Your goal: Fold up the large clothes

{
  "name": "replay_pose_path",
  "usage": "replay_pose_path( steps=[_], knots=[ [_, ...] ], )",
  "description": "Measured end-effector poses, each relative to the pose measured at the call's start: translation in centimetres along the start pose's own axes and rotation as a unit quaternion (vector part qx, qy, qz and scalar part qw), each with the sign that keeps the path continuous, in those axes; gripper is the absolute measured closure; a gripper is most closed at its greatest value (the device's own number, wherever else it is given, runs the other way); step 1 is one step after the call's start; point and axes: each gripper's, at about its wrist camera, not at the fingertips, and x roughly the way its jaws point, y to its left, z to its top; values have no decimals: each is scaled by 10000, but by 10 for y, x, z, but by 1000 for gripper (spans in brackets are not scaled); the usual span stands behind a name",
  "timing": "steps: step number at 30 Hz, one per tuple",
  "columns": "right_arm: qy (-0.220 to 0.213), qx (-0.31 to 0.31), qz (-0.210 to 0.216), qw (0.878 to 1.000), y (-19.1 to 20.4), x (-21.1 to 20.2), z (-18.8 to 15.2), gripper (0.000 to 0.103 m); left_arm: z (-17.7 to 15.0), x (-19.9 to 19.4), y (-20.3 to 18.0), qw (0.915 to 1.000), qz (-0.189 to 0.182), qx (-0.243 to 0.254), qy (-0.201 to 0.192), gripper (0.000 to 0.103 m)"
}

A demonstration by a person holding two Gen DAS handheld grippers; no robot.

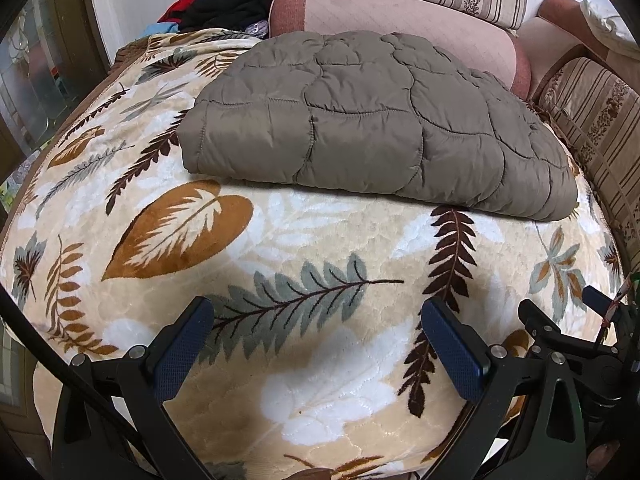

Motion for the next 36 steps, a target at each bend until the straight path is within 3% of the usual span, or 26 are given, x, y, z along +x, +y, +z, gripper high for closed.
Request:
replay_pose_path(
  steps=[36],
  knots=[
    [9,-29,89,10000,2,4,-2,5,-2,5,-1,10000,48,25,58,0]
  ],
)
